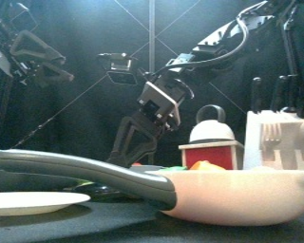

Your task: Grab pot lid with other hand

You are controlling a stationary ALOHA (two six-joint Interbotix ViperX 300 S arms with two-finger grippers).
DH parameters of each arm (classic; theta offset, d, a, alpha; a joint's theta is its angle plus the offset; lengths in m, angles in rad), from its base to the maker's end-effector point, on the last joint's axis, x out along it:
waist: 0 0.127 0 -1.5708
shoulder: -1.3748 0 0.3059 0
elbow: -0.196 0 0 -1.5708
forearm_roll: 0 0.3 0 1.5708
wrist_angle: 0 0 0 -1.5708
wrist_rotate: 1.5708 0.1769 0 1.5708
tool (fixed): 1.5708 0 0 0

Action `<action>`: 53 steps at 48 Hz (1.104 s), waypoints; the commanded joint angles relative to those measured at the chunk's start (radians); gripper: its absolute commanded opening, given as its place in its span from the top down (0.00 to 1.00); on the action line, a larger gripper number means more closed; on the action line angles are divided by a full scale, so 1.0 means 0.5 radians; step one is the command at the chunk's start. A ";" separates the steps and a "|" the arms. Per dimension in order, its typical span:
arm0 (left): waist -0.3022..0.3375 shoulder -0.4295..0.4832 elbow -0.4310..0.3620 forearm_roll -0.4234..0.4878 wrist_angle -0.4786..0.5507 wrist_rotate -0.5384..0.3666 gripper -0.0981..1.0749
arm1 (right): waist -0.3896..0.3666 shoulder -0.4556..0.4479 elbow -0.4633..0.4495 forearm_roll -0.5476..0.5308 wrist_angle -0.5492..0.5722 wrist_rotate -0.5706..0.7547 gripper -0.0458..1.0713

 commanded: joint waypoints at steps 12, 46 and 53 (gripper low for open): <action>0.006 0.003 -0.025 -0.003 -0.009 0.003 0.15 | -0.009 -0.055 -0.061 0.006 0.000 0.006 0.39; 0.012 0.003 -0.037 -0.003 -0.009 0.006 0.15 | -0.009 -0.273 -0.077 0.126 0.000 0.018 0.40; 0.012 0.003 -0.040 0.000 -0.009 0.009 0.15 | -0.009 -0.276 -0.077 0.153 0.000 0.018 0.40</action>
